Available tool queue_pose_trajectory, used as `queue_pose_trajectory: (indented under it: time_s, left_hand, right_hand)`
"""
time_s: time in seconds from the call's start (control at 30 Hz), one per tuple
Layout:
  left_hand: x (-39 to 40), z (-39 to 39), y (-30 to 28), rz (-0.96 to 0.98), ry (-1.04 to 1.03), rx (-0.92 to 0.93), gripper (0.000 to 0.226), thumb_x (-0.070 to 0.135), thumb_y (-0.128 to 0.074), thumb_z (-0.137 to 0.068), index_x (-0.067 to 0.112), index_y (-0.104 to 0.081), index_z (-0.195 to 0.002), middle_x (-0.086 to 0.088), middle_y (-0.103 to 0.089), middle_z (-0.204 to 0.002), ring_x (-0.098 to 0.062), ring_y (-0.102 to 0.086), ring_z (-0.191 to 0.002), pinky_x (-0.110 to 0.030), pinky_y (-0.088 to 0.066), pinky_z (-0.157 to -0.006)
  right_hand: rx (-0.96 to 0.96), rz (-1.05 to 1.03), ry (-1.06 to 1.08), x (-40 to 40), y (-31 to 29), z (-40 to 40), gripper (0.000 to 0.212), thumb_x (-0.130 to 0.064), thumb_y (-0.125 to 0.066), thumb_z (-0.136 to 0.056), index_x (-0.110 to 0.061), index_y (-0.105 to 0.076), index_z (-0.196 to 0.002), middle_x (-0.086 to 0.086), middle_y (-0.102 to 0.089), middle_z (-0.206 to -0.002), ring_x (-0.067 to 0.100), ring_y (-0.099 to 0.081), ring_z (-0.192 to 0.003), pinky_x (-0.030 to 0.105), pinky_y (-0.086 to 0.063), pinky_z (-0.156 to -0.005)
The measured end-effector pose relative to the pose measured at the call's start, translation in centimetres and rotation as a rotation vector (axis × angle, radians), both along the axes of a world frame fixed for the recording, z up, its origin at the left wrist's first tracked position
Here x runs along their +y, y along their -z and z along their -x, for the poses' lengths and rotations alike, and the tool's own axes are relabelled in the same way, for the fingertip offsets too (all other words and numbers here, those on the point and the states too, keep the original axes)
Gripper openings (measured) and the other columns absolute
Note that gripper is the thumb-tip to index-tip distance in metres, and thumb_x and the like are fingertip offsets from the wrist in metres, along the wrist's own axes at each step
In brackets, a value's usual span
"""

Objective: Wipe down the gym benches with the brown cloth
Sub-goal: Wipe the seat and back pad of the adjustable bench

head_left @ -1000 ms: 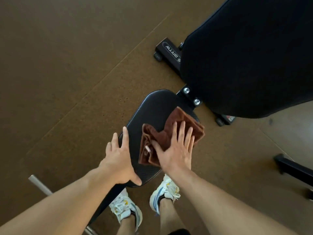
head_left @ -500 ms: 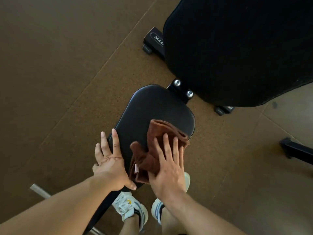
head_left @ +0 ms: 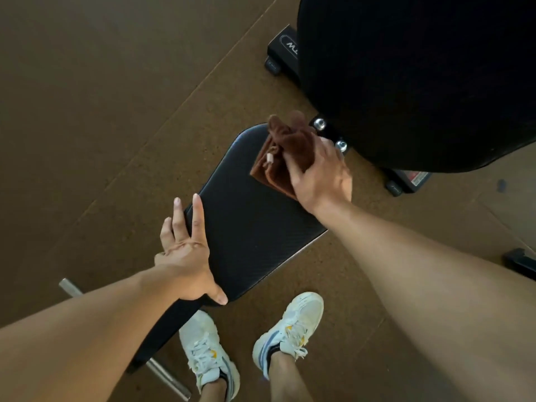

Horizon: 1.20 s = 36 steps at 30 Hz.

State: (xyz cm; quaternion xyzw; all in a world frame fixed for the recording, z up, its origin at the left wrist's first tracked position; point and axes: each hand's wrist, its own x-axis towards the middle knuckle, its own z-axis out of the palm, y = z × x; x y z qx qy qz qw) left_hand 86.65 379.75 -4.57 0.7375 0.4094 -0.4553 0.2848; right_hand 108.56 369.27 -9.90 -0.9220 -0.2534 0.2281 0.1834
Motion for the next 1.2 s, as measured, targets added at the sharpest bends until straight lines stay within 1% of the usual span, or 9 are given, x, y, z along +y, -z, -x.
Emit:
queue_pose_trajectory:
  time_s: [0.17, 0.33, 0.47, 0.63, 0.7, 0.83, 0.9, 1.03, 1.2]
  left_hand:
    - [0.0, 0.3, 0.1, 0.0, -0.013, -0.027, 0.177, 0.043, -0.099, -0.054, 0.037, 0.068, -0.112, -0.003, 0.064, -0.14, -0.037, 0.033, -0.149, -0.062, -0.023, -0.121]
    - [-0.2, 1.6, 0.0, -0.002, -0.029, -0.16, 0.176, 0.04, -0.1, -0.053, 0.039, 0.06, -0.126, -0.001, 0.058, -0.147, -0.035, 0.031, -0.15, -0.064, -0.021, -0.12]
    - [1.4, 3.4, -0.5, 0.135, -0.109, -0.323, 0.159, 0.02, -0.095, -0.065, 0.04, 0.039, -0.147, 0.004, 0.039, -0.161, -0.029, 0.02, -0.155, -0.061, -0.015, -0.124]
    - [3.3, 9.6, -1.4, 0.272, -0.421, -0.491, 0.127, -0.002, -0.075, -0.08, 0.046, 0.014, -0.158, 0.002, -0.009, -0.171, -0.029, -0.022, -0.154, -0.047, -0.031, -0.121]
    - [3.1, 12.6, -1.4, 0.18, -0.599, -0.564, 0.11, 0.008, -0.072, -0.088, 0.048, 0.002, -0.159, 0.004, -0.022, -0.168, -0.022, -0.028, -0.152, -0.045, -0.036, -0.118]
    - [3.3, 17.0, -0.5, 0.019, -0.765, -0.682, 0.088, 0.022, -0.071, -0.094, 0.041, -0.016, -0.16, 0.016, -0.03, -0.163, -0.006, -0.034, -0.146, -0.041, -0.035, -0.119]
    - [3.2, 18.2, -0.4, -0.005, -0.792, -0.703, 0.083, 0.023, -0.071, -0.095, 0.038, -0.021, -0.159, 0.017, -0.033, -0.161, -0.005, -0.038, -0.144, -0.043, -0.036, -0.119]
    - [1.9, 19.1, -0.6, -0.036, -0.852, -0.729, 0.078, 0.026, -0.071, -0.095, 0.039, -0.026, -0.157, 0.021, -0.039, -0.156, -0.001, -0.043, -0.138, -0.041, -0.039, -0.118]
    - [-1.2, 18.0, -2.2, -0.093, -0.84, -0.745, 0.07, 0.02, -0.069, -0.094, 0.038, -0.034, -0.152, 0.017, -0.046, -0.15, -0.005, -0.044, -0.138, -0.039, -0.038, -0.117]
  right_hand:
    - [0.108, -0.067, 0.408, -5.9, 0.1, 3.8, 0.069, -0.07, -0.051, -0.096, -0.032, -0.042, -0.154, 0.001, -0.056, -0.148, 0.025, -0.056, -0.133, 0.042, -0.046, -0.104]
    - [0.3, -0.143, 0.843, -6.6, -0.2, 13.2, 0.073, -0.063, -0.054, -0.1, -0.051, -0.018, -0.162, -0.001, -0.053, -0.156, 0.029, -0.055, -0.139, 0.048, -0.04, -0.118]
    - [0.186, -0.136, 0.296, -6.9, -1.9, 22.4, 0.076, -0.054, -0.051, -0.102, -0.054, -0.006, -0.163, -0.019, 0.005, -0.175, 0.02, 0.001, -0.163, 0.05, -0.011, -0.13]
    - [0.014, -0.029, -0.612, -5.2, -1.8, 20.0, 0.08, -0.064, -0.054, -0.094, -0.043, -0.022, -0.164, -0.014, -0.006, -0.175, 0.012, 0.002, -0.161, 0.041, 0.006, -0.13]
    - [-0.077, 0.013, -0.669, -2.3, -1.6, 16.7, 0.081, -0.066, -0.055, -0.095, -0.042, -0.021, -0.164, -0.011, -0.007, -0.175, 0.016, 0.005, -0.162, 0.05, 0.0, -0.132]
    - [-0.075, 0.161, -0.22, 7.3, -1.6, 11.4, 0.078, -0.073, -0.048, -0.097, -0.035, -0.032, -0.163, -0.006, -0.006, -0.177, 0.027, 0.007, -0.163, 0.051, 0.005, -0.131]
    - [-0.105, 0.257, -0.175, 10.9, -1.6, 12.4, 0.07, -0.071, -0.05, -0.095, -0.032, -0.05, -0.153, -0.002, -0.019, -0.175, 0.03, 0.002, -0.163, 0.052, 0.003, -0.131]
    - [-0.151, 0.25, -0.622, 10.4, -2.1, 19.1, 0.049, -0.065, -0.053, -0.094, -0.034, -0.069, -0.128, -0.004, -0.062, -0.146, 0.027, -0.031, -0.154, 0.051, 0.002, -0.13]
    - [-0.093, 0.028, -0.891, 1.8, -2.5, 22.5, 0.055, -0.05, -0.063, -0.095, -0.037, -0.057, -0.148, -0.006, -0.029, -0.172, 0.028, -0.002, -0.164, 0.056, 0.004, -0.131]
